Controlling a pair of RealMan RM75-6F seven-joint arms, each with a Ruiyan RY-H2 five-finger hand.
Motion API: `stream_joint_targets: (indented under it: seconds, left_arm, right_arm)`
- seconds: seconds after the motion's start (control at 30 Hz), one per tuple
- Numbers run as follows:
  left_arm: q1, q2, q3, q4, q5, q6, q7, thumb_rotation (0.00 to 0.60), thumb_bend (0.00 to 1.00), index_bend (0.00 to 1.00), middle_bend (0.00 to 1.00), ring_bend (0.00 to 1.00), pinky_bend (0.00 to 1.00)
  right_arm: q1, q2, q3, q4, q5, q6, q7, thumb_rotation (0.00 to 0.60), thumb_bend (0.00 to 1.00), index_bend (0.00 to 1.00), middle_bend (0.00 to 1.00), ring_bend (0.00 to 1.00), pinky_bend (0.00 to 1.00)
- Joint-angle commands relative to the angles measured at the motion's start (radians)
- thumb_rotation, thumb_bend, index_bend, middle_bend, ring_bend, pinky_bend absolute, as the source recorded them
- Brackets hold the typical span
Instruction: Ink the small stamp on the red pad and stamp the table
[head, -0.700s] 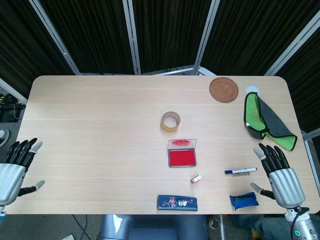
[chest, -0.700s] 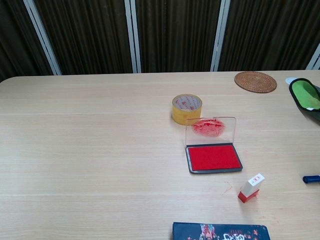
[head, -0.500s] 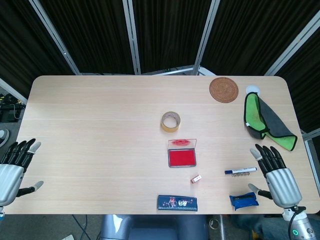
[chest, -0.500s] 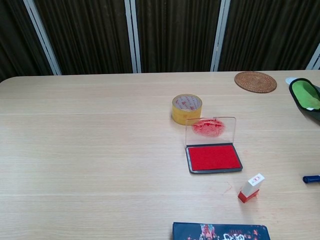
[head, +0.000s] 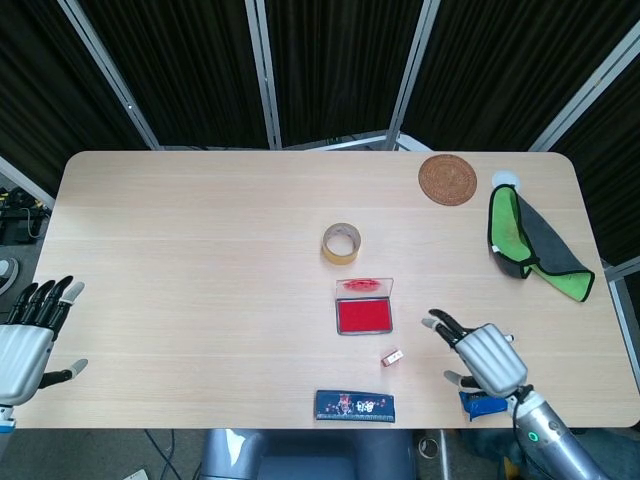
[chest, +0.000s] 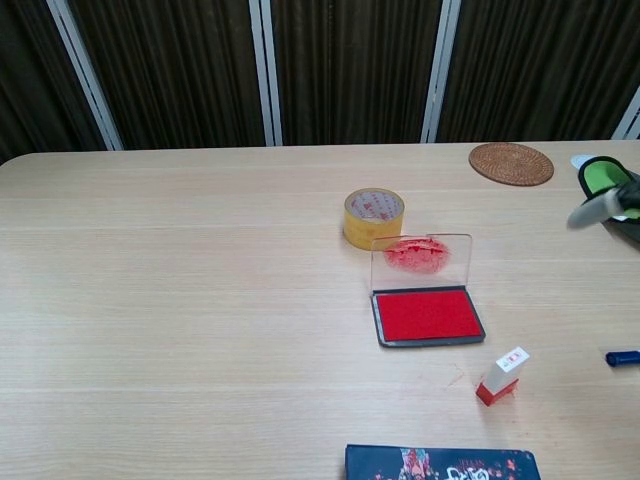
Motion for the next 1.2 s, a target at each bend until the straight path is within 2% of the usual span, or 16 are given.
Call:
stream_joint_targets:
  seconds: [0.03, 0.17, 0.47, 0.67, 0.87, 1.2]
  left_arm:
    - [-0.012, -0.019, -0.01, -0.001, -0.03, -0.023, 0.037, 0.6, 0.0, 0.0, 0.0, 0.0, 0.0]
    - [-0.02, -0.035, -0.014, 0.0, -0.05, -0.04, 0.069, 0.6, 0.0, 0.0, 0.0, 0.0, 0.0]
    - [-0.031, -0.051, -0.02, 0.003, -0.084, -0.059, 0.099, 0.6, 0.0, 0.0, 0.0, 0.0, 0.0]
    - [-0.029, -0.052, -0.015, 0.001, -0.081, -0.055, 0.103, 0.6, 0.0, 0.0, 0.0, 0.0, 0.0]
    - [-0.029, -0.051, -0.012, -0.001, -0.081, -0.055, 0.104, 0.6, 0.0, 0.0, 0.0, 0.0, 0.0]
    - [-0.03, -0.05, -0.01, -0.003, -0.079, -0.053, 0.102, 0.6, 0.0, 0.0, 0.0, 0.0, 0.0]
  right_arm:
    - [0.085, -0.067, 0.01, 0.032, 0.003, -0.144, -0.072, 0.6, 0.05, 0.24, 0.24, 0.77, 0.97]
    - [0.119, -0.108, 0.007, 0.067, 0.018, -0.221, -0.111, 0.6, 0.12, 0.27, 0.26, 0.78, 0.98]
    - [0.148, -0.172, 0.005, 0.129, 0.027, -0.249, -0.133, 0.6, 0.2, 0.29, 0.27, 0.78, 0.98]
    - [0.16, -0.191, -0.002, 0.138, 0.04, -0.274, -0.154, 0.6, 0.22, 0.3, 0.27, 0.78, 0.98]
    - [0.164, -0.202, -0.011, 0.154, 0.062, -0.299, -0.189, 0.6, 0.23, 0.33, 0.32, 0.78, 0.98]
    - [0.168, -0.229, -0.02, 0.175, 0.063, -0.289, -0.189, 0.6, 0.25, 0.36, 0.35, 0.78, 0.98]
